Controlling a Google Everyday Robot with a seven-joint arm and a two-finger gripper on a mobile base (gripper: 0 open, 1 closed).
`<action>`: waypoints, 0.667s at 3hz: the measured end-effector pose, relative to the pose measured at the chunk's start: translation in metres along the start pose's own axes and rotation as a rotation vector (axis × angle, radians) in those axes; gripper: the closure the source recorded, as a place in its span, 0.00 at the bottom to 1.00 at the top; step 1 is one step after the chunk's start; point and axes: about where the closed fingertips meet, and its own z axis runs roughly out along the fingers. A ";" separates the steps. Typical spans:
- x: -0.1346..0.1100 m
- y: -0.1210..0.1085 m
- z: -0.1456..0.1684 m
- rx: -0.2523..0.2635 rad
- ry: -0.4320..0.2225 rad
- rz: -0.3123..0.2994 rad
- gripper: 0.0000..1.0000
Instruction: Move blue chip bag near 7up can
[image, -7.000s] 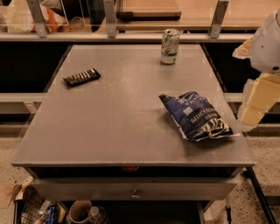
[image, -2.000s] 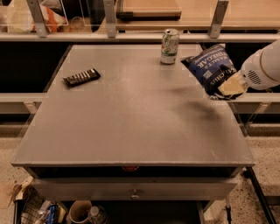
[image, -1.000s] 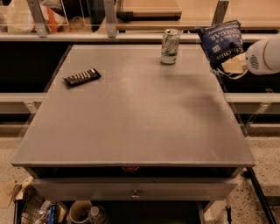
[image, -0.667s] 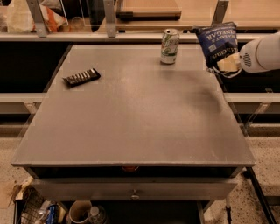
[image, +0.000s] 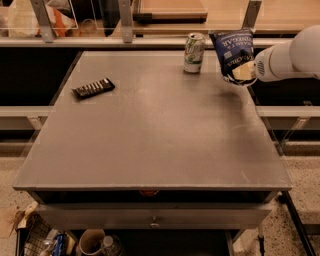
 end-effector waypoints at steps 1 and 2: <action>-0.006 0.001 0.025 -0.002 -0.009 0.014 1.00; 0.006 0.007 0.059 -0.086 0.017 0.049 0.84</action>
Offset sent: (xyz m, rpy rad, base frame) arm 0.0750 0.0271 -0.0490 0.1909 0.1461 0.2025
